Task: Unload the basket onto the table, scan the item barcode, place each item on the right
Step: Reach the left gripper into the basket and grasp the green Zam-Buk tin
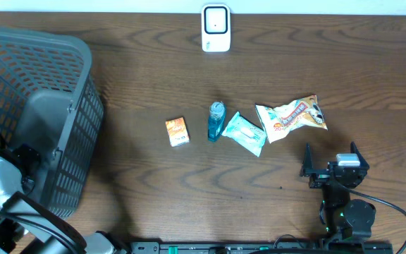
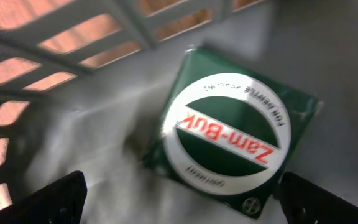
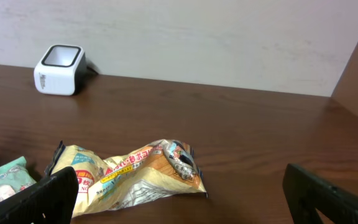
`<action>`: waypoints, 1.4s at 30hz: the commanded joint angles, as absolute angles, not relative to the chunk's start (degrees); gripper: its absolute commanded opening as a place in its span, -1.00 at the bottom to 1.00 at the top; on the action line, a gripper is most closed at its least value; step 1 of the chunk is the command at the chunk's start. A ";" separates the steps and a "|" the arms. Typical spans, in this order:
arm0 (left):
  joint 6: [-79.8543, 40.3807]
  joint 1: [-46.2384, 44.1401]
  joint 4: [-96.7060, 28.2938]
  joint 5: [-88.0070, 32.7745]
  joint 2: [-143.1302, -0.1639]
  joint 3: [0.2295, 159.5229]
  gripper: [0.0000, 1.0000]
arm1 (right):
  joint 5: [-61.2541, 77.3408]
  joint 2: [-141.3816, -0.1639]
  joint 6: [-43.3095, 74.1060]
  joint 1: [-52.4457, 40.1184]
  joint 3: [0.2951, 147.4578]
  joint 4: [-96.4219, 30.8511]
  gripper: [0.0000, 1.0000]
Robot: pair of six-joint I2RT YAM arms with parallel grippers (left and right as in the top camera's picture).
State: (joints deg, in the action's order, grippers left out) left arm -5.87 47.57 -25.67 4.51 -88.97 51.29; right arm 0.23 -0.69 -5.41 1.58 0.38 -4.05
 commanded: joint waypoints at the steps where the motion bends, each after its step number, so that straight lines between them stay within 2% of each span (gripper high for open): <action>1: -2.79 47.66 -24.67 0.80 -91.44 51.11 0.95 | -0.05 -0.38 -4.78 1.50 0.32 -4.27 0.98; 27: 0.43 47.72 -17.63 0.84 -95.18 51.11 0.99 | -0.05 -0.38 -4.78 1.50 0.32 -4.27 0.98; 39: 0.38 47.72 -19.07 0.82 -98.74 51.11 0.28 | -0.05 -0.38 -4.78 1.50 0.32 -4.27 0.98; 42: 0.14 47.72 -19.11 0.80 -98.26 51.31 0.22 | -0.05 -0.38 -4.78 1.50 0.32 -4.27 0.99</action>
State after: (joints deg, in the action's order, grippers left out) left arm -0.14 47.57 -17.85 -0.58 -95.57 52.01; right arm 0.23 -0.69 -5.41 1.58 0.38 -4.05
